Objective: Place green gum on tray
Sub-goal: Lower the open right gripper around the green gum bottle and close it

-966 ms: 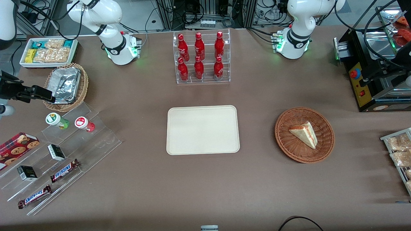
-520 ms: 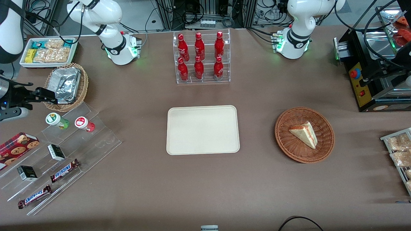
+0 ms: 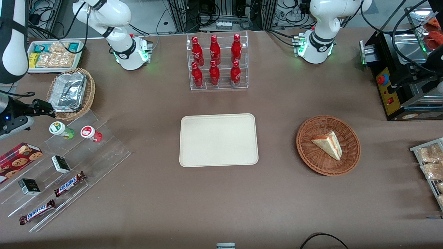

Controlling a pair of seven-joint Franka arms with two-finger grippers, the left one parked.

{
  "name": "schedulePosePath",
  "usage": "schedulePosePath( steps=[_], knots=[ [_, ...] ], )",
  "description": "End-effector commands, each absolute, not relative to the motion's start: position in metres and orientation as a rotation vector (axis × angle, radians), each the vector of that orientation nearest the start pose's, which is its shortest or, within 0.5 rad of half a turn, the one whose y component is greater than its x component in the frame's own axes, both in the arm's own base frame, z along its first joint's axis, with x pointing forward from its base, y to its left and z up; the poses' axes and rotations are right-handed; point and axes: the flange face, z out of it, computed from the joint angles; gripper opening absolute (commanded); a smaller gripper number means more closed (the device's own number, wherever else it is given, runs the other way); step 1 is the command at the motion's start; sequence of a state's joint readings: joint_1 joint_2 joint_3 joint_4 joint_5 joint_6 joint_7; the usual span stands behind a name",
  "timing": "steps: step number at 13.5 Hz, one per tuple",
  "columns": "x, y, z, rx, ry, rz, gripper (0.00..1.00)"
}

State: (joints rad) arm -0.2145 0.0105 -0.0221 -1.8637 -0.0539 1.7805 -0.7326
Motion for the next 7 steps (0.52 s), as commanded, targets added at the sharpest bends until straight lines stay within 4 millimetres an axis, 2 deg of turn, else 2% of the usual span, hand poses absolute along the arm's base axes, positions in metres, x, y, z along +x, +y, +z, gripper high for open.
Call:
schedulePosePath(
  steps=[1,3,5,7],
  knots=[
    [0.526,-0.140,0.489,-2.998,-0.887,0.108,1.00],
    [0.526,-0.140,0.482,-2.998,-0.913,0.090,1.00],
    [0.522,-0.155,0.470,-3.006,-0.956,0.037,1.00],
    [0.516,-0.158,0.459,-3.010,-0.962,0.020,1.00]
  ],
)
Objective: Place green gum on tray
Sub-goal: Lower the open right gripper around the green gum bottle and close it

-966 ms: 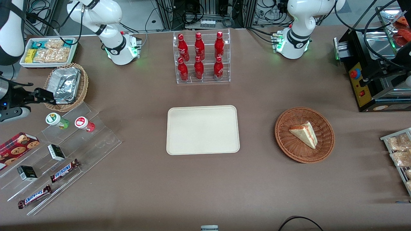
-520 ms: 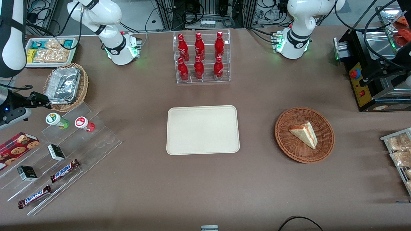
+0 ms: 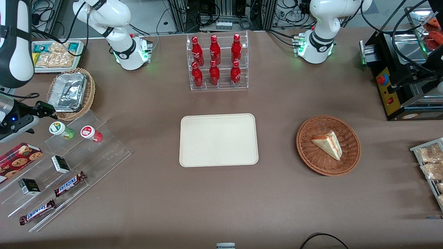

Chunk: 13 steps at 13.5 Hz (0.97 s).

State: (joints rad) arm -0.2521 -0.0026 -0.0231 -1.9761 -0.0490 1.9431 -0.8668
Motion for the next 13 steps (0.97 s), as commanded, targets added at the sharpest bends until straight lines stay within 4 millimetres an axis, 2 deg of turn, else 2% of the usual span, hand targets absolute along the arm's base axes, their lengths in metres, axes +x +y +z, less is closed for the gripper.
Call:
schedulePosePath(
  steps=[1,4,6,9,13],
  knots=[
    [0.513,-0.157,0.455,-3.015,-0.964,0.008,1.00],
    [0.506,-0.155,0.439,-3.026,-0.975,-0.029,1.00],
    [0.501,-0.162,0.426,-3.037,-0.954,-0.040,1.00],
    [0.504,-0.166,0.419,-3.030,-1.008,-0.063,1.00],
    [0.501,-0.169,0.404,-3.025,-0.991,-0.080,1.00]
  ],
)
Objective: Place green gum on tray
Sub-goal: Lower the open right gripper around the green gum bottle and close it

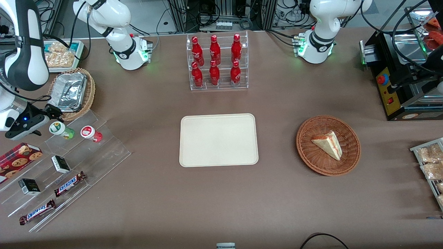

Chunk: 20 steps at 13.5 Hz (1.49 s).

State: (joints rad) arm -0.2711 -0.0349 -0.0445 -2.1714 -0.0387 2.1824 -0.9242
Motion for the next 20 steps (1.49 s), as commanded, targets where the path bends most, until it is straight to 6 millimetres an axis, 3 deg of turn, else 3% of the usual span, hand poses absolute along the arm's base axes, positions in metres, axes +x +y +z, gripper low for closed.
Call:
schedulePosePath(
  steps=[1,9,17,18,19,20],
  knots=[
    [0.501,-0.168,0.401,-3.025,-0.992,-0.080,1.00],
    [0.503,-0.169,0.383,-3.020,-1.024,-0.088,0.99],
    [0.498,-0.172,0.378,-3.018,-1.009,-0.075,0.96],
    [0.498,-0.172,0.377,-3.017,-1.008,-0.073,0.74],
    [0.498,-0.172,0.377,-3.017,-1.013,-0.072,0.36],
    [0.499,-0.171,0.376,-3.017,-1.013,-0.072,0.11]
  ],
)
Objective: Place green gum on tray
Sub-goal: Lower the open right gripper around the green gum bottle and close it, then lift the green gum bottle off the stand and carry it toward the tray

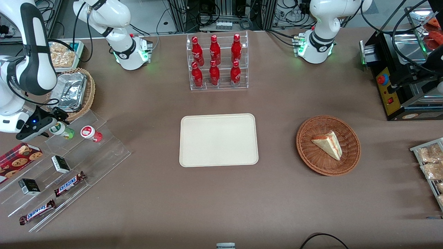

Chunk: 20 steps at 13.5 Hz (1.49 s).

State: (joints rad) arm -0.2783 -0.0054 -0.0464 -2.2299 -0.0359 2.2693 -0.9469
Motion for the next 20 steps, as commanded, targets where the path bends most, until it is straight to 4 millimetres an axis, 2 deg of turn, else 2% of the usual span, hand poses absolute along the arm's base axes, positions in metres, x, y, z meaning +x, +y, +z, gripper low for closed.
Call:
schedulePosePath(
  steps=[1,4,6,9,12,13,16,20],
  knots=[
    [0.500,-0.170,0.377,-3.018,-1.013,-0.074,0.00],
    [0.501,-0.172,0.381,-3.018,-1.001,-0.070,0.00],
    [0.503,-0.174,0.395,-3.010,-0.998,-0.052,0.00],
    [0.509,-0.175,0.443,-2.977,-0.981,0.010,0.00],
    [0.513,-0.163,0.492,-2.938,-0.976,0.079,0.00],
    [0.513,-0.149,0.505,-2.920,-0.934,0.087,0.00],
    [0.520,-0.085,0.535,-2.898,-0.962,0.094,0.00],
    [0.521,0.004,0.555,-2.949,-0.816,0.152,0.00]
  ],
)
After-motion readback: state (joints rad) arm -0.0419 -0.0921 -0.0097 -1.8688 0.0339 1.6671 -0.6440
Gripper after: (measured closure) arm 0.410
